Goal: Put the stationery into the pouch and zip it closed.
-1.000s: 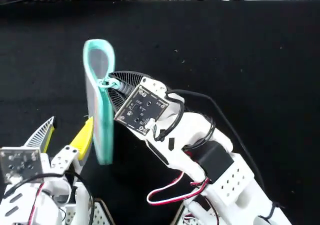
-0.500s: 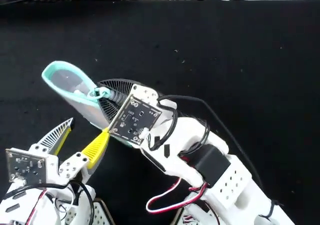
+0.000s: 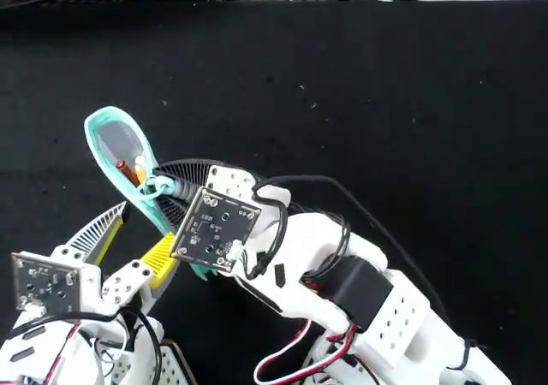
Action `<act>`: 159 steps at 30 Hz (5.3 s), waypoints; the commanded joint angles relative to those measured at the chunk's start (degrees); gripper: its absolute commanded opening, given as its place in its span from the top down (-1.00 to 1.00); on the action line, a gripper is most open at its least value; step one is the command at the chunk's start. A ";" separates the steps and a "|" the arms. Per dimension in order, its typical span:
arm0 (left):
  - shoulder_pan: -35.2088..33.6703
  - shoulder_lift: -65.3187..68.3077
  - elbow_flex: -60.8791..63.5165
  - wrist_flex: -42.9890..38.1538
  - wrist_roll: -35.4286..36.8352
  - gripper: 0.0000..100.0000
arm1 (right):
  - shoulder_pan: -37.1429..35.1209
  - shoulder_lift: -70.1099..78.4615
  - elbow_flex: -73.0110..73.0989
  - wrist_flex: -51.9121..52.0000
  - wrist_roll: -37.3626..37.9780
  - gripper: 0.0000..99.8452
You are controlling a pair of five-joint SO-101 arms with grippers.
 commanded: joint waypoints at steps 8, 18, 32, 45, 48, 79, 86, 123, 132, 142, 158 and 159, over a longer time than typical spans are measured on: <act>-8.92 -0.26 4.53 -4.84 -0.09 0.42 | -0.62 -1.71 -3.82 1.32 0.53 0.98; -11.91 -0.26 7.60 -8.09 -0.18 0.41 | -0.62 -1.71 -3.47 1.58 3.25 0.98; -11.91 -0.26 12.97 -14.59 -2.02 0.42 | -0.62 -1.27 -3.38 1.58 3.34 0.98; -11.38 -0.26 8.84 -12.31 -2.37 0.53 | -0.62 -1.27 -2.51 1.05 3.43 0.98; -11.38 -0.26 8.84 -12.57 -2.37 0.86 | -0.62 -1.27 -2.51 1.05 3.43 0.98; -5.32 -0.26 11.56 -12.92 -4.48 0.93 | -5.27 -1.36 -2.68 -0.53 3.08 0.72; -5.14 -0.26 11.65 -12.92 -4.48 0.93 | -5.54 -1.63 -2.68 -0.62 3.25 0.82; -4.97 -0.26 11.03 -10.73 -4.48 0.93 | -2.20 4.09 -2.33 -3.52 2.90 0.67; -4.97 -0.26 11.03 -10.64 -4.48 0.93 | -4.04 4.18 -0.40 -5.01 2.90 0.71; -4.97 -0.26 11.12 -10.55 -5.98 0.93 | -3.96 6.99 -0.40 -8.00 3.08 0.97; -4.97 -0.26 11.30 -10.55 -5.98 0.93 | 7.56 5.67 -2.33 -9.58 0.00 0.98; -4.97 -0.26 11.30 -10.55 -5.98 0.93 | 7.91 5.32 -2.07 -10.20 -0.44 0.98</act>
